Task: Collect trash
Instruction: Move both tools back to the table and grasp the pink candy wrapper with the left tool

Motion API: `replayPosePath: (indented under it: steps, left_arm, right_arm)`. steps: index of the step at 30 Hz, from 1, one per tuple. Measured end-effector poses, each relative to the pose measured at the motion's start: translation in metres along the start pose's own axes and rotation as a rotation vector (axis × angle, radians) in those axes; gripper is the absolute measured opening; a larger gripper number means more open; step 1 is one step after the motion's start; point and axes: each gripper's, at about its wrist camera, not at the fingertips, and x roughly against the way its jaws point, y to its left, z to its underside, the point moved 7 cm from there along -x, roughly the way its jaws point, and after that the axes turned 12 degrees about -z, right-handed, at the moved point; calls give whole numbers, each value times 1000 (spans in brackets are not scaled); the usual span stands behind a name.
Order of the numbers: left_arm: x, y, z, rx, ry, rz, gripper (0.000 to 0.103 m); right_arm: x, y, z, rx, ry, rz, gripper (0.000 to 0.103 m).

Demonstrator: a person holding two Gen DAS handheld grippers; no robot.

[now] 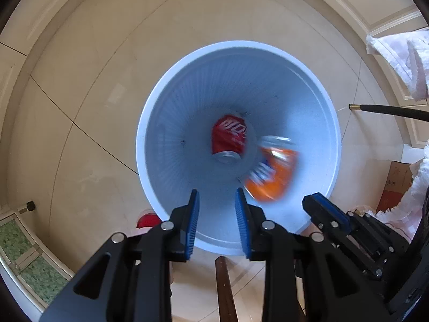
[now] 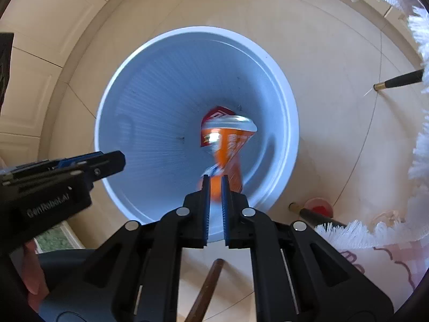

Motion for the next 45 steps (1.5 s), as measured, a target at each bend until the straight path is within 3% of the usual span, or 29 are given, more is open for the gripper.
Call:
replayPosePath:
  steps: [9,14,18,20,21,23,25,28,30,33,35,38,41,45]
  left_arm:
    - [38,9,10,26,-64,-3,27]
    - [106,24,21,65,-196,18,27]
    - [175,41,40,75,-335,-7,29]
    - [219,52,54,116,-410,20,35]
    - [234,56,59,126,-435,27,35]
    - [284,61,76,141,-533,39,39]
    - [328,63,92,145,-626,44,47]
    - [393,58,116,140,-764,71,58]
    - [432,48,135,127,-844,95,58]
    - [486,24,164,80,-963,124,60]
    - [514,10,178,46,-1019,150,66]
    - [551,-32,200,-47,-1090,192,71]
    - [567,-84,213,-170,-1108,222,72]
    - [566,-156,222,-314,-1071,267,72]
  right_arm:
    - [41,21,8,17,-54,-5,9]
    - [94,52,13,89,-152,33,9]
    - [165,95,16,196,-289,89,9]
    - [206,116,20,242,-367,95,9]
    - [230,127,23,262,-416,97,11]
    - [273,144,31,289,-496,92,24]
    - [312,156,42,312,-572,137,51]
    - [379,173,67,340,-693,159,51]
    - [406,181,80,338,-748,147,55]
    - [462,181,107,336,-853,124,61]
    - [498,173,121,331,-910,114,63]
    - [540,153,147,299,-993,140,68]
    - [575,107,181,227,-1056,235,71]
    - [599,31,210,79,-1085,307,71]
